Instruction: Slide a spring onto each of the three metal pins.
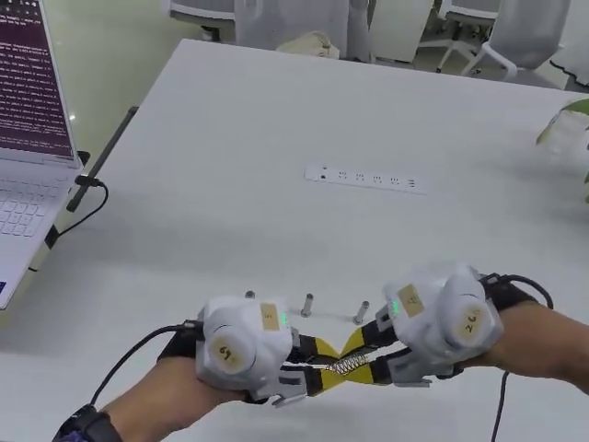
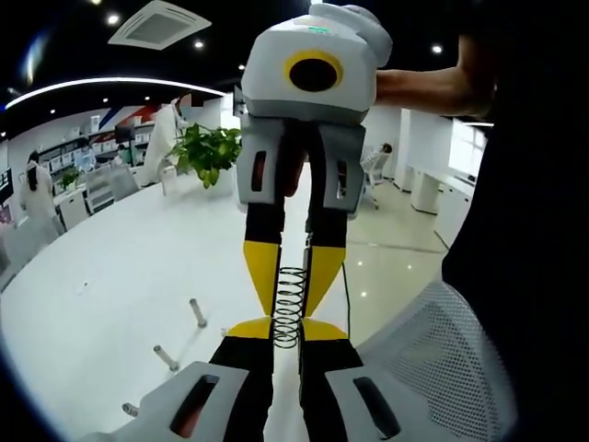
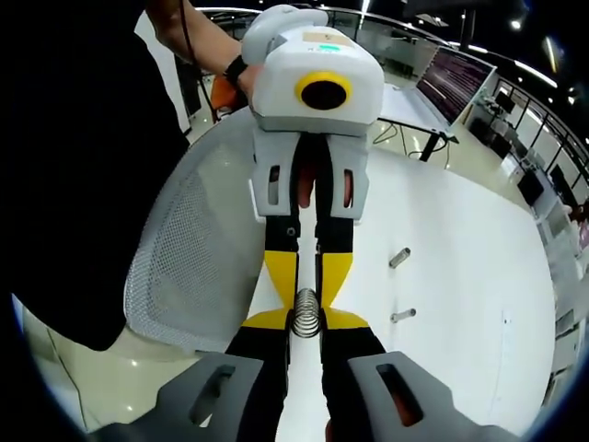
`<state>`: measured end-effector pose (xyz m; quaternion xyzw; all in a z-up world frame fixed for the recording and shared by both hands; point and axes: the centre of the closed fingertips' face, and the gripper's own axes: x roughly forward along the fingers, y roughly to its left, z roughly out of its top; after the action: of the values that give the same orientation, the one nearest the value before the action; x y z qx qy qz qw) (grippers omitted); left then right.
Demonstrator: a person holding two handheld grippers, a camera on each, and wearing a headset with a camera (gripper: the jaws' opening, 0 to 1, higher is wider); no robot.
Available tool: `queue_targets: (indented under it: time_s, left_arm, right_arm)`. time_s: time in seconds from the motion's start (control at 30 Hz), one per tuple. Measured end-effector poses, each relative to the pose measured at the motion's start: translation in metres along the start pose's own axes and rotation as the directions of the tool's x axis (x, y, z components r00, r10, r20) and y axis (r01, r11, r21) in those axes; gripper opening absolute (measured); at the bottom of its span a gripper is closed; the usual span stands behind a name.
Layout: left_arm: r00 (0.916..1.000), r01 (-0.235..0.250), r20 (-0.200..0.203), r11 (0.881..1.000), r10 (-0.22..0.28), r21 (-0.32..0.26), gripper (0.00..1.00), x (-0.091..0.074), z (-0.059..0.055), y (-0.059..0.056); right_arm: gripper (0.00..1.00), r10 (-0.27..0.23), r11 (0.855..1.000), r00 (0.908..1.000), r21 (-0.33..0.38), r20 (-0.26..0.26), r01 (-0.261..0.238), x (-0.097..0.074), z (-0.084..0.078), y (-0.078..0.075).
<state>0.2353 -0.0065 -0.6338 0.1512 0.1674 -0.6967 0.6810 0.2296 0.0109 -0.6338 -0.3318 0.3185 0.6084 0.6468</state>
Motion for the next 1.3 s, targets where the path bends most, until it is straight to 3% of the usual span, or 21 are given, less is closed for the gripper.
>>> queue_targets:
  time_s: [0.4, 1.0, 1.3]
  left_arm:
    - [0.9998, 0.017, -0.004, 1.0, -0.017, -0.012, 0.01, 0.005, -0.001, -0.004]
    - [0.9996, 0.025, -0.014, 1.0, -0.026, -0.013, 0.01, 0.005, -0.004, -0.005]
    - [0.9992, 0.023, -0.033, 0.999, -0.023, -0.023, 0.03, 0.008, -0.01, -0.007]
  right_arm:
    - [0.12, -0.002, 1.0, 0.9998, 0.008, -0.018, 0.002, 0.0, -0.004, 0.001]
    - [0.09, 0.01, 1.0, 0.9997, -0.024, -0.022, -0.011, 0.002, -0.001, 0.005]
    - [0.08, 0.016, 1.0, 0.9991, -0.016, -0.038, -0.017, 0.008, -0.006, 0.007]
